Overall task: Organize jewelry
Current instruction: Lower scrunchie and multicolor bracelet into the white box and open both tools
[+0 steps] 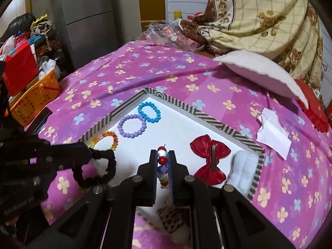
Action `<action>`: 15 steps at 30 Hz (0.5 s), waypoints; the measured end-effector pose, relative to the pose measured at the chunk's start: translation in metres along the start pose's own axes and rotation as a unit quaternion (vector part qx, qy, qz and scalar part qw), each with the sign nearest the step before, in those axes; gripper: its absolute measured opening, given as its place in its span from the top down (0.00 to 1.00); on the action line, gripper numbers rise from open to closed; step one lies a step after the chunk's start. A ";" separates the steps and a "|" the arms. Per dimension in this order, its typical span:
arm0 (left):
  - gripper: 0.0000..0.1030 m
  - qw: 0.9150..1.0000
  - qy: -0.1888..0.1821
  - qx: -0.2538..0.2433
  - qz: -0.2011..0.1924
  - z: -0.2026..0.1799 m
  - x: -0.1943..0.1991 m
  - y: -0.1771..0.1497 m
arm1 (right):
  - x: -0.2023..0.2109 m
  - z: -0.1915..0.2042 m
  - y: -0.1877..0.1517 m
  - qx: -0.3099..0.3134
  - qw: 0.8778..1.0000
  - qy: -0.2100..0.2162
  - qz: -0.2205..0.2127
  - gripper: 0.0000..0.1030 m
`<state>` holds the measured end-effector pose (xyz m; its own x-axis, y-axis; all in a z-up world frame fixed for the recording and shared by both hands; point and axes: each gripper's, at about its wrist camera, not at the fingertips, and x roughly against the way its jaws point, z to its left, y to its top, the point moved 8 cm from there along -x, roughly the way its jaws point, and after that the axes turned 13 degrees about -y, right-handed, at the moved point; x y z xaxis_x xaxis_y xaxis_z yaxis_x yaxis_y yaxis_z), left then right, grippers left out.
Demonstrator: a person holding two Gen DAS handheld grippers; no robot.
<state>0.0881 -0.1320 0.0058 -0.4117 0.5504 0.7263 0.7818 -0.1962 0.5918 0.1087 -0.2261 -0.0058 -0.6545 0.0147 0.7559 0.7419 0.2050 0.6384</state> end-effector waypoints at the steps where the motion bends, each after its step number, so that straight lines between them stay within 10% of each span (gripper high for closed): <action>1: 0.93 1.000 -0.001 0.003 0.003 0.001 -0.008 0.002 | -0.005 -0.001 0.002 -0.002 1.000 0.001 0.002 0.91; 15: 0.93 0.994 0.062 0.074 0.053 0.082 -0.070 -0.015 | -0.084 0.010 0.039 0.010 0.999 0.022 0.035 0.91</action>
<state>0.1439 -0.1016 -0.0826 -0.3714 0.4270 0.8244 0.8800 -0.1212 0.4593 0.1912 -0.2093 -0.0458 -0.5933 -0.0131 0.8049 0.7826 0.2247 0.5806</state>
